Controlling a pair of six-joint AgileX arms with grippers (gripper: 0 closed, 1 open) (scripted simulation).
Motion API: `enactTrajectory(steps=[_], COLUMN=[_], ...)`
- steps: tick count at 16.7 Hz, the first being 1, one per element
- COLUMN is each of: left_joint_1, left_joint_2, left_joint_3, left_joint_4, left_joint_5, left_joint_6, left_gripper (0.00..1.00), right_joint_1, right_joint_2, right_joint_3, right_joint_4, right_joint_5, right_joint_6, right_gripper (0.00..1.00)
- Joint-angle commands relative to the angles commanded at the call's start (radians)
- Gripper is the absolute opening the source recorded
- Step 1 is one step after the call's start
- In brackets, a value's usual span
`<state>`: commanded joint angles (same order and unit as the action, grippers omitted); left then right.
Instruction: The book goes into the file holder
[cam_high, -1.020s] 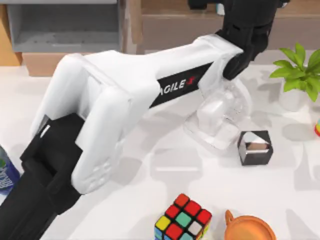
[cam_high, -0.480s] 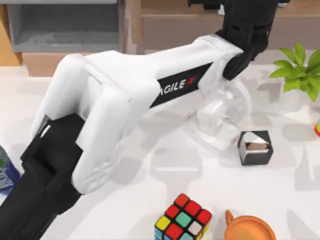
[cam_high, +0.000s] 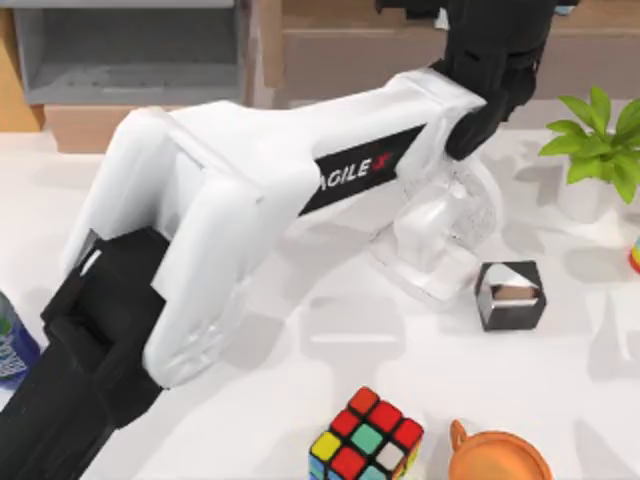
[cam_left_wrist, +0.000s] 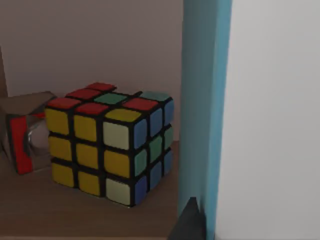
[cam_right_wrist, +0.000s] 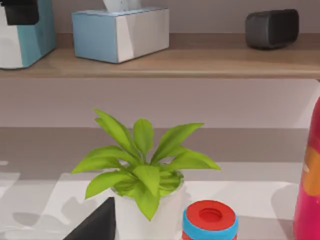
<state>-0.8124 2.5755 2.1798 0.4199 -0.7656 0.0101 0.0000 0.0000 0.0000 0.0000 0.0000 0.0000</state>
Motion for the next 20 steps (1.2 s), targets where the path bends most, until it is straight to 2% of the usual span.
enactTrajectory(steps=[15, 20], left_joint_1=[-0.004, -0.014], left_joint_2=[-0.008, -0.089], left_joint_3=[0.035, -0.068], left_joint_4=[-0.047, -0.041], left_joint_5=[-0.001, 0.051], left_joint_6=[0.003, 0.135], left_gripper=[0.00, 0.00], right_joint_1=[0.000, 0.000], right_joint_2=[0.000, 0.000], right_joint_3=[0.000, 0.000], right_joint_4=[0.000, 0.000], right_joint_5=[0.000, 0.000], right_joint_6=[0.000, 0.000], right_gripper=[1.00, 1.00])
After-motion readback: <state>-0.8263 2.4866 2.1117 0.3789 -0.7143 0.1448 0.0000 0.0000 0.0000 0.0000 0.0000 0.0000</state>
